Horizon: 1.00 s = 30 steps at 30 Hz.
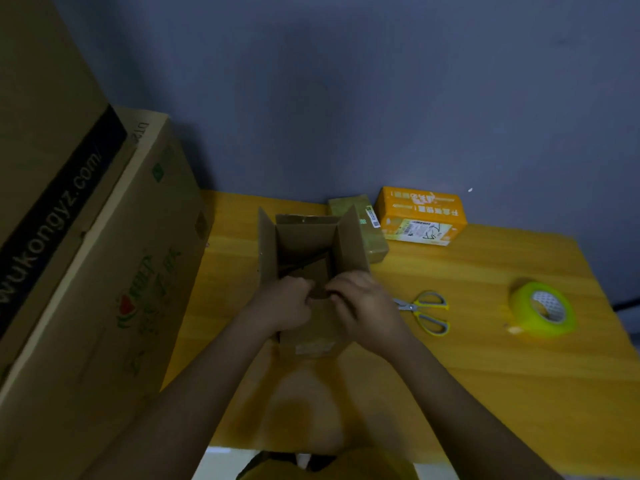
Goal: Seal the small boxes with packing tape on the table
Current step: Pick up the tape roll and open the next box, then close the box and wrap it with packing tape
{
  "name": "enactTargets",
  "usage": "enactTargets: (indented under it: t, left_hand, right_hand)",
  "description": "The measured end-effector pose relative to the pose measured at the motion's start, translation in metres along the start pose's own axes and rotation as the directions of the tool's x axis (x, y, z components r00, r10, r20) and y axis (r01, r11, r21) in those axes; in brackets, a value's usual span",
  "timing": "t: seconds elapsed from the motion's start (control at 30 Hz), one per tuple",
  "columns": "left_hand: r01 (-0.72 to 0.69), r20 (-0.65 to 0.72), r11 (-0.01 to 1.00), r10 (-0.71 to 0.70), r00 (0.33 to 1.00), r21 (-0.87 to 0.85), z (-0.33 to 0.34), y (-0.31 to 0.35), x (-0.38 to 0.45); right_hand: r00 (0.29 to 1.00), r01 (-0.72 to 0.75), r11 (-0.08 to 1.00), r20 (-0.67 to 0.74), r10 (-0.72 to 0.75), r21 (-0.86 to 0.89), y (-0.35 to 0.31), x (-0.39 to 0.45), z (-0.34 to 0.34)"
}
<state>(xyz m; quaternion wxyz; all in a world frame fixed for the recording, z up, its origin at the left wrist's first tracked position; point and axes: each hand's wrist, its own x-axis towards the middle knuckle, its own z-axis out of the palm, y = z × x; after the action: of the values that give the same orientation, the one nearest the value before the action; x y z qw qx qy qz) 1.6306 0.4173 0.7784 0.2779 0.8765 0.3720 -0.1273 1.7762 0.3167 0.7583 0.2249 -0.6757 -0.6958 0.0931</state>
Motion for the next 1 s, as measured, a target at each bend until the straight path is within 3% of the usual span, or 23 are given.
enactTargets:
  t: [0.13,0.27,0.4,0.53,0.6,0.63,0.7,0.83,0.93,1.0]
  left_hand:
    - [-0.171,-0.249,0.981,0.144,0.958,-0.09,-0.004,0.028,0.005]
    - [-0.291,-0.427,0.957,0.261,0.866,-0.006,-0.01,0.077,0.025]
    - [-0.333,-0.374,0.937,0.347,0.86,0.105,0.007,0.145,0.062]
    - [-0.31,-0.267,0.944,0.33,0.905,0.115,0.041,0.215,0.113]
    - [-0.299,-0.169,0.95,0.311,0.935,0.094,0.055,0.214,0.124]
    - [-0.274,-0.087,0.959,0.28,0.956,0.074,0.094,0.295,0.17]
    - [-0.202,0.015,0.979,0.201,0.979,0.028,0.11,0.313,0.182]
    - [-0.144,0.087,0.988,0.139,0.986,0.056,0.152,0.337,0.217]
    - [-0.095,0.138,0.996,0.094,0.986,-0.004,0.183,0.364,0.246]
    - [-0.089,0.128,0.996,0.091,0.988,-0.019,0.198,0.372,0.263]
  right_hand:
    - [0.926,-0.211,0.975,-0.305,0.223,0.073,0.042,-0.024,-0.021]
    - [0.851,-0.419,0.904,-0.308,0.425,0.088,0.107,-0.05,-0.037]
    - [0.863,-0.48,0.877,-0.196,0.466,-0.029,0.183,-0.083,-0.042]
    - [0.821,-0.568,0.823,-0.083,0.565,-0.016,0.254,-0.12,-0.06]
    - [0.806,-0.588,0.808,-0.106,0.582,-0.04,0.258,-0.126,-0.057]
    - [0.754,-0.656,0.752,-0.036,0.655,-0.062,0.335,-0.168,-0.088]
    - [0.712,-0.691,0.709,0.038,0.701,-0.14,0.356,-0.182,-0.093]
    - [0.642,-0.709,0.649,0.128,0.756,-0.274,0.38,-0.197,-0.097]
    - [0.667,-0.617,0.692,0.219,0.712,-0.373,0.412,-0.208,-0.098]
    - [0.721,-0.557,0.738,0.22,0.657,-0.38,0.428,-0.209,-0.096]
